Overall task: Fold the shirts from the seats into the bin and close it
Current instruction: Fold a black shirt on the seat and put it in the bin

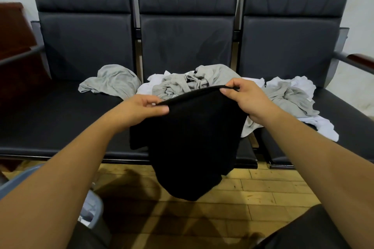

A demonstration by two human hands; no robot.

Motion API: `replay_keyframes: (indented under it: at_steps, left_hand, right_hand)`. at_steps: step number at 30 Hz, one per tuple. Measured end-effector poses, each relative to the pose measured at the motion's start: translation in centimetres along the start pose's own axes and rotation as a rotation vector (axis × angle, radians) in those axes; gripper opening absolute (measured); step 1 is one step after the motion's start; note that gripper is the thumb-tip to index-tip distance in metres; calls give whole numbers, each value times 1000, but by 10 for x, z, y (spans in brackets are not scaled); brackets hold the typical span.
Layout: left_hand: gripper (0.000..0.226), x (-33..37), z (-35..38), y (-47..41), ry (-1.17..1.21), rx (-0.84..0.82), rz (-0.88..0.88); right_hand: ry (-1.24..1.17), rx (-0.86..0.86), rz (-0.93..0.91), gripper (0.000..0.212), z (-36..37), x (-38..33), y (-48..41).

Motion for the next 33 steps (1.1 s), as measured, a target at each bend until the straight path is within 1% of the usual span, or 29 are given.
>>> replay_keyframes:
  at_steps: [2, 3, 4, 5, 7, 9, 10, 11, 12, 13, 14, 15, 17, 18, 20, 21, 22, 23, 24, 25, 26, 27, 28, 29, 30, 31, 32, 33]
  left_hand:
    - [18, -17, 9, 11, -313, -235, -181]
    - [19, -26, 9, 15, -402, -293, -254]
    - [20, -32, 7, 17, -402, -300, -302]
    - [21, -36, 6, 18, -318, -284, -328]
    - [28, -38, 3, 20, 35, -216, -323]
    - [51, -28, 0, 19, 405, -190, -222]
    - [60, -22, -3, 19, 534, -178, -167]
    - [62, -15, -4, 19, 612, -167, -118]
    - [58, -9, -5, 19, 652, -153, -91]
    - [48, -5, -4, 19, 658, -134, -85]
    - [39, -1, -1, 20, 648, -107, -93]
    - [34, 1, 2, 19, 627, -82, -91]
    - [33, 11, 10, 17, 586, -65, -56]
    - [34, 18, 14, 15, 566, -64, -29]
    - [28, 27, 18, 11, 535, -38, 28]
    - [25, 29, 18, 8, 512, -11, 47]
    - [23, 30, 18, 8, 488, 4, 55]
    - [23, 28, 19, 7, 451, 3, 60]
    - [24, 27, 20, 8, 413, -10, 49]
    - [26, 23, 21, 8, 357, -30, 28]
    - [27, 19, 21, 11, 280, -55, -11]
    - [26, 13, 18, 13, 144, -77, -55]
    - [25, 8, 16, 16, -34, -109, -106]
    - [25, 0, 13, 16, -213, -148, -149]
    - [27, -5, 11, 17, -346, -170, -191]
    - [26, -11, 7, 16, -396, -170, -217]
    - [23, -12, 5, 16, -353, -149, -222]
    - [24, -11, 3, 16, -243, -120, -195]
  right_hand:
    - [-159, 43, 73, 13, -4, 2, -1]
    - [-212, 63, 101, 11, -6, 4, -1]
    - [-263, 79, 126, 12, -8, 7, -2]
    - [-315, 88, 151, 16, -9, 11, -1]
    - [-418, 101, 214, 23, -9, 19, 0]
    - [-472, 118, 274, 27, -9, 26, 2]
    - [-476, 127, 291, 28, -10, 27, 2]
    - [-456, 133, 299, 29, -10, 28, 2]
    - [-416, 127, 297, 29, -9, 26, 2]
    - [-364, 106, 286, 30, -6, 24, 2]
    - [-314, 60, 269, 29, -1, 20, 3]
    - [-282, -19, 258, 26, 7, 14, 5]
    - [-250, -240, 257, 24, 31, -1, 15]
    - [-175, -365, 229, 29, 43, -11, 22]
    - [46, -582, 152, 50, 65, -25, 34]
    - [151, -670, 136, 54, 76, -28, 42]
    - [260, -734, 121, 49, 86, -26, 48]
    - [353, -756, 90, 38, 93, -25, 49]
    - [388, -734, 50, 25, 96, -25, 46]
    - [327, -684, 30, 14, 96, -28, 41]
    - [178, -606, 37, 6, 92, -32, 36]
    - [-20, -516, 66, 6, 84, -36, 31]
    - [-228, -439, 100, 10, 73, -39, 25]
    - [-387, -381, 115, 13, 63, -40, 21]
    - [-456, -330, 114, 15, 54, -41, 18]
    - [-469, -296, 103, 17, 47, -41, 16]
    - [-457, -270, 99, 18, 42, -38, 15]
    - [-435, -246, 107, 20, 37, -36, 14]
Point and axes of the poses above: each hand's wrist, its own y-axis away from the middle knuckle, its own z-axis out of the palm, x = y × z, the point moved 7 cm from there along -y, towards the middle knuckle
